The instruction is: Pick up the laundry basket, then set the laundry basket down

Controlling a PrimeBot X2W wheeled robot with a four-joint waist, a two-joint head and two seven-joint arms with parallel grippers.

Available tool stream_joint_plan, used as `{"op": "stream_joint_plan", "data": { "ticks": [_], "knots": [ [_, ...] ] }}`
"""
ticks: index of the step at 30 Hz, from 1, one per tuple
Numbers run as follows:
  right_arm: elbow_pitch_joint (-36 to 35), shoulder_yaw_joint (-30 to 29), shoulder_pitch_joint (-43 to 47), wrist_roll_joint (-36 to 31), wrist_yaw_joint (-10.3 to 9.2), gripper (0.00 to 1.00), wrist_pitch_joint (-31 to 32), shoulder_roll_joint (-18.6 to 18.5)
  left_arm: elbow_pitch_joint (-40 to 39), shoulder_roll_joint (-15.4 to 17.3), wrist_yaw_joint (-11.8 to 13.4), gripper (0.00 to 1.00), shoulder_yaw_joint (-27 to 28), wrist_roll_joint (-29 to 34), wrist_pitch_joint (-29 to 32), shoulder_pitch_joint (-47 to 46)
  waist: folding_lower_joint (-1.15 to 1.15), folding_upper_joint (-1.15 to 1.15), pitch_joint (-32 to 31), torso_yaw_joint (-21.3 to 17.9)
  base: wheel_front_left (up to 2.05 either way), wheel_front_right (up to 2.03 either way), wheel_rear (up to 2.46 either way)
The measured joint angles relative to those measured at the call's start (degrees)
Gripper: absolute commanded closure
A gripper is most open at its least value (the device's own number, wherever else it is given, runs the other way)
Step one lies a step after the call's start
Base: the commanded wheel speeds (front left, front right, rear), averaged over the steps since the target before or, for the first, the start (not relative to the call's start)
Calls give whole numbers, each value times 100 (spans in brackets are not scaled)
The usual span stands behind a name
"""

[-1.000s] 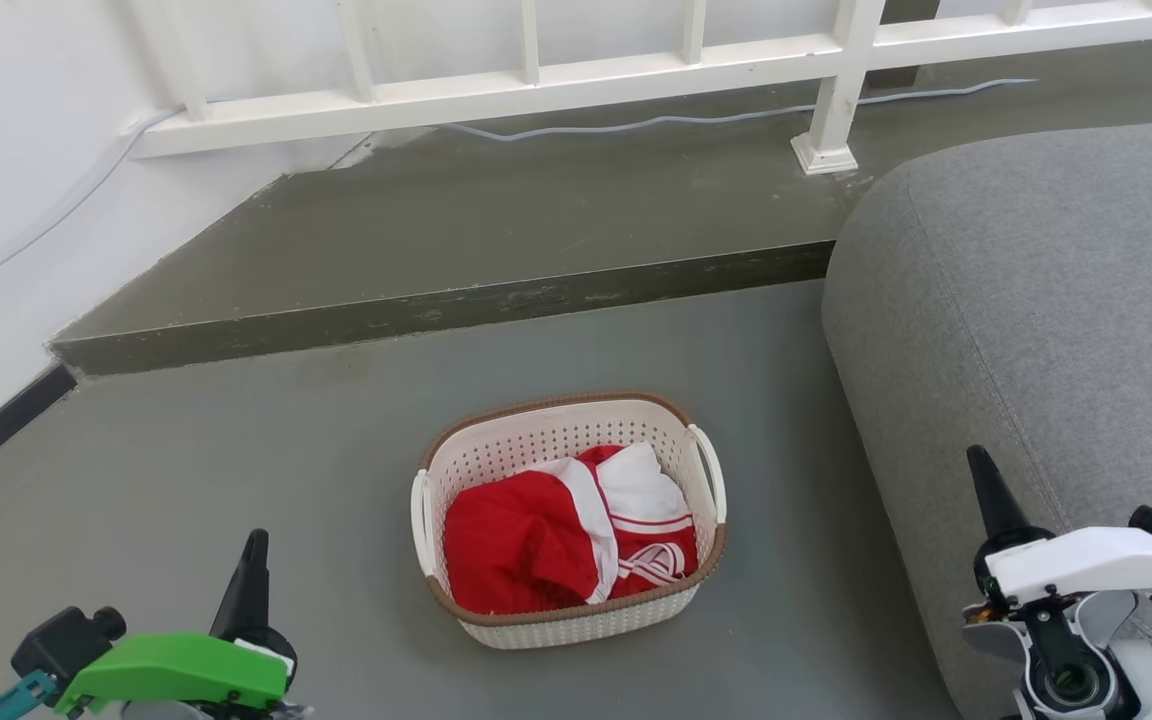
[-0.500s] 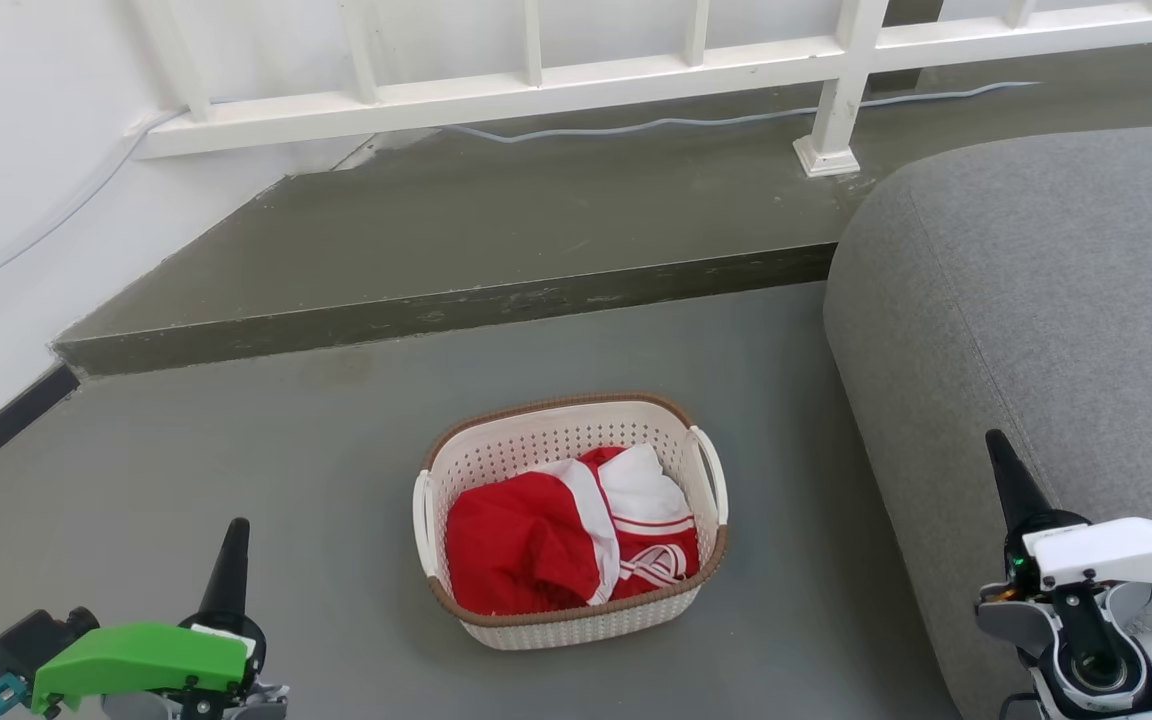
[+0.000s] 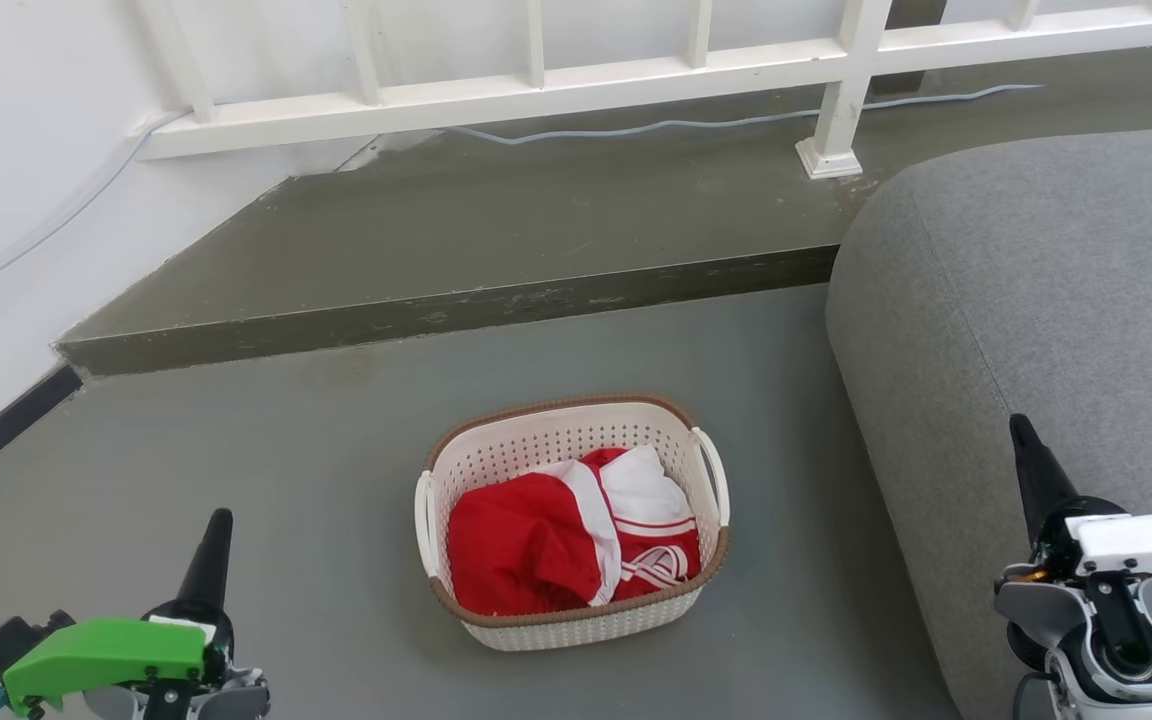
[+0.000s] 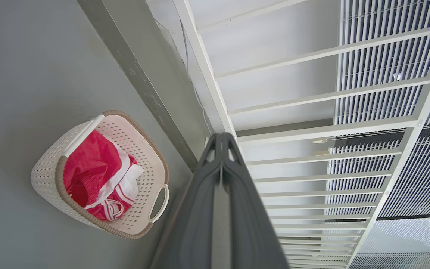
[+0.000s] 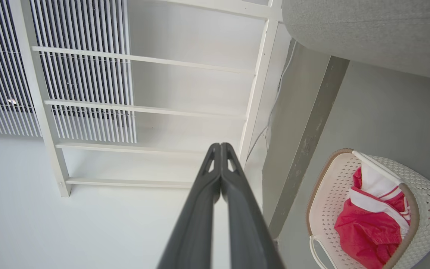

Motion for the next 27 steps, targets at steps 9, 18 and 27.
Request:
{"op": "stream_joint_plan", "data": {
  "ticks": [9,18,27],
  "knots": [
    [19,-208,-44,599,124,100,158,51,80,19,-112,100,142,-650,112,-102,0,0,-10,12,0,0,0],
    [31,-328,-108,907,175,100,224,78,168,25,-171,100,209,-989,183,-162,0,0,-14,17,0,0,0],
    [45,-331,-108,909,175,100,225,79,193,25,-179,100,211,-989,207,-165,0,0,-15,17,0,0,0]
  ]
}}
